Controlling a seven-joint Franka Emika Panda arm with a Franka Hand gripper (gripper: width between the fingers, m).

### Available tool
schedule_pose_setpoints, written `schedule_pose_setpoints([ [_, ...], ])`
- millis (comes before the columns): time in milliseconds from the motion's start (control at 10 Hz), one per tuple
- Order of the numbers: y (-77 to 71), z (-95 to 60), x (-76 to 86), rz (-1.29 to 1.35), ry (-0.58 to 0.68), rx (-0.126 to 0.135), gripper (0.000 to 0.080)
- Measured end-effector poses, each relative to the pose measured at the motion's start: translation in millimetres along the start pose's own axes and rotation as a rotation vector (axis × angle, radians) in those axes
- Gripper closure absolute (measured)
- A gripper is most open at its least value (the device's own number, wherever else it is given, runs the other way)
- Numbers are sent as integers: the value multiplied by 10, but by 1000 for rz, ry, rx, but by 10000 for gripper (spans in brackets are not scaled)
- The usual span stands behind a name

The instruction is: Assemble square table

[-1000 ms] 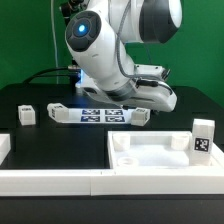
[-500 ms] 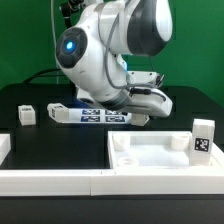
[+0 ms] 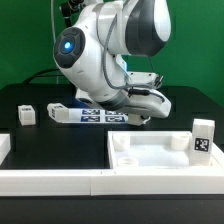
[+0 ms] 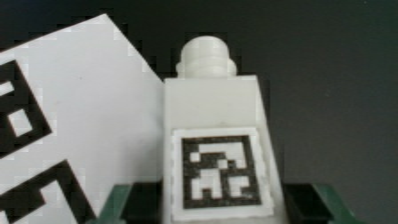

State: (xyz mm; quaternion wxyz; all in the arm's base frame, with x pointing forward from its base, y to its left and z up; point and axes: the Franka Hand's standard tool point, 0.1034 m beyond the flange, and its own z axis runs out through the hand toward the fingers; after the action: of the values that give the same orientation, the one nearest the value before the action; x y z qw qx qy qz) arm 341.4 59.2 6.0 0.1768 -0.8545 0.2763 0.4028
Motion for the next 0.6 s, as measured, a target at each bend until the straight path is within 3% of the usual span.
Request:
schedule_pose_setpoints([
  [500, 5, -7, 3, 1, 1, 2, 511],
  [600, 11, -63, -19, 3, 3, -29, 511],
])
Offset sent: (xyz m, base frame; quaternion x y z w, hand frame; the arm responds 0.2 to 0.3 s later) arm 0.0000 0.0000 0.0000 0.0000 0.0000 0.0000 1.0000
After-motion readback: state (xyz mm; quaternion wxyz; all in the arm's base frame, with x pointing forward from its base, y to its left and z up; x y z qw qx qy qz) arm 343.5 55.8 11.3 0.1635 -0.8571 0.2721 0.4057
